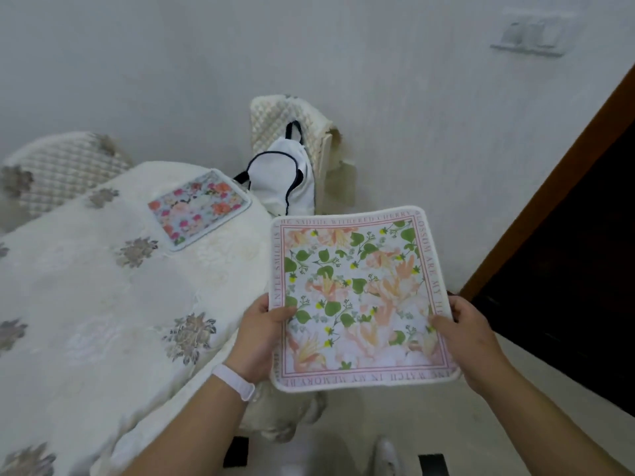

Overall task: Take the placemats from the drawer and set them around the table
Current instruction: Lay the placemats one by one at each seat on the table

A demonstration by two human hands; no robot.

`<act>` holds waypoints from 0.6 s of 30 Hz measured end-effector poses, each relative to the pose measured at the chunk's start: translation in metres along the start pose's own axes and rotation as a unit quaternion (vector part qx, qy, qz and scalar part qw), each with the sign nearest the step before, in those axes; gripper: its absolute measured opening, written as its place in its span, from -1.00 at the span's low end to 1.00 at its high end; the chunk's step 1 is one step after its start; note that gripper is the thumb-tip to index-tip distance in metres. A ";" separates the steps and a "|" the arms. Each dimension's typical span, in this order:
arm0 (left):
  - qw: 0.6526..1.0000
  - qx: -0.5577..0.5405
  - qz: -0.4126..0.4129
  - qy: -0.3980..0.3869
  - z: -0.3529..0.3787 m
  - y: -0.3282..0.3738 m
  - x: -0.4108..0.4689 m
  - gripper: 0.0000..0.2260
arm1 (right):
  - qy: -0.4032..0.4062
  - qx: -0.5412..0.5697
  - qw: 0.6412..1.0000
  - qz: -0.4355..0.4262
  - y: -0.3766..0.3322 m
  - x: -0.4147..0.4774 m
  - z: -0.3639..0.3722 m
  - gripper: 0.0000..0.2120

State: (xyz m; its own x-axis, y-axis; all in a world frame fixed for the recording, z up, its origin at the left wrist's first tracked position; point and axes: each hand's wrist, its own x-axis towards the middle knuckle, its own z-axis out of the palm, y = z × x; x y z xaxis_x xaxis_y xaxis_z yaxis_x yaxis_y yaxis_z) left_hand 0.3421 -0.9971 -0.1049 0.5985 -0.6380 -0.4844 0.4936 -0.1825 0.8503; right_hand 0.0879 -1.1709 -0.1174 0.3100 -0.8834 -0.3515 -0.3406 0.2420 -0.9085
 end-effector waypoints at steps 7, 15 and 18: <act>0.987 -0.008 0.058 0.150 -0.051 0.032 -0.013 -0.81 | -0.179 -0.015 0.983 -0.023 -0.053 0.058 0.078 -0.82; 0.956 -0.100 0.076 0.266 -0.157 0.047 -0.031 -0.80 | -0.317 -0.041 0.946 -0.055 -0.096 0.060 0.207 -0.82; 0.947 -0.109 0.084 0.289 -0.188 0.047 -0.023 -0.82 | -0.333 -0.062 0.939 -0.058 -0.105 0.060 0.245 -0.80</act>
State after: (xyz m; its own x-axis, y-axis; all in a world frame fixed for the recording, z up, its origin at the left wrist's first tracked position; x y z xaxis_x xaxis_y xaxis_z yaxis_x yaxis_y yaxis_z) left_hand 0.4702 -0.8503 -0.0925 0.8950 -0.1163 -0.4307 0.4410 0.0847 0.8935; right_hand 0.3600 -1.1504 -0.0985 0.8230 -0.4446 -0.3536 -0.3592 0.0749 -0.9302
